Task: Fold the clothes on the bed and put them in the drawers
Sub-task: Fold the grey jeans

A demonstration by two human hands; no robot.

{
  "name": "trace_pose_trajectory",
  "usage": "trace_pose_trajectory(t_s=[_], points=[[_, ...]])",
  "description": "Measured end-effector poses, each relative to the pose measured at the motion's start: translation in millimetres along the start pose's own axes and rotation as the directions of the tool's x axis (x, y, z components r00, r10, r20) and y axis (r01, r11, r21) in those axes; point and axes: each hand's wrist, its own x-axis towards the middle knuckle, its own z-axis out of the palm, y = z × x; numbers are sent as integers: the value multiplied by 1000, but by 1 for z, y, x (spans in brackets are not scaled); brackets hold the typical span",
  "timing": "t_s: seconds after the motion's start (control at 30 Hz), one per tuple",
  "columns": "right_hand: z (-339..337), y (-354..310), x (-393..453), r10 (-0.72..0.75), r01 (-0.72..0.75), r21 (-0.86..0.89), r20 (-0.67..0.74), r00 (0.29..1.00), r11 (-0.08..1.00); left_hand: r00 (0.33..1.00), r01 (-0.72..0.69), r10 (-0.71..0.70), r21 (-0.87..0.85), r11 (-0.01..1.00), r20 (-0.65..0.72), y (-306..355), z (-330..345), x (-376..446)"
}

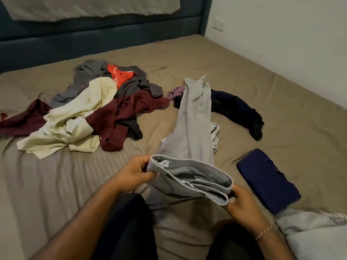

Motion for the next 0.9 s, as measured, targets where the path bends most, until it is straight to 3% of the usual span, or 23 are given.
trace_pose_trajectory(t_s=[0.07,0.13,0.2,0.23,0.27,0.3,0.33,0.37,0.4,0.43,0.47,0.5,0.6,0.7,0.8,0.9], points=[[-9,4,4,24,-15,-51,182,983,999,978,19,-61,205,979,198,-2,-7,-1],[-9,12,4,88,-26,-169,367,926,985,900,12,-218,479,878,377,-17,-4,-3],[-2,28,-6,199,2,-334,567,799,943,700,-94,-446,692,716,557,-35,6,-10],[2,36,-11,252,26,-393,636,729,919,595,-118,-528,716,688,606,-43,8,-14],[5,44,-14,295,24,-434,652,698,901,549,-80,-542,685,724,636,-48,7,-15],[8,50,-13,322,-20,-449,607,726,893,591,26,-489,591,806,641,-50,5,-13],[13,53,-9,330,-112,-418,497,802,902,710,133,-399,447,885,580,-53,5,-5],[19,54,-1,324,-210,-339,327,888,917,857,211,-315,280,937,408,-59,6,7],[28,52,12,308,-273,-237,124,943,932,950,258,-275,130,957,144,-66,11,23],[38,50,28,299,-305,-153,-64,952,940,947,299,-296,5,954,-127,-74,17,41],[47,47,44,307,-330,-101,-190,933,939,873,352,-365,-100,931,-323,-81,25,58],[56,45,62,333,-361,-77,-250,909,929,789,402,-442,-186,897,-427,-86,31,74],[77,48,100,436,-471,-99,-252,864,877,633,534,-569,-236,812,-525,-107,46,101],[88,65,116,558,-584,-56,-234,796,810,652,589,-521,-64,805,-550,-118,53,102],[82,82,120,646,-585,277,-279,710,762,674,572,-476,-7,820,-565,-122,47,99],[68,97,112,768,-545,604,-187,613,582,650,580,-502,-54,813,-571,-125,38,97]])
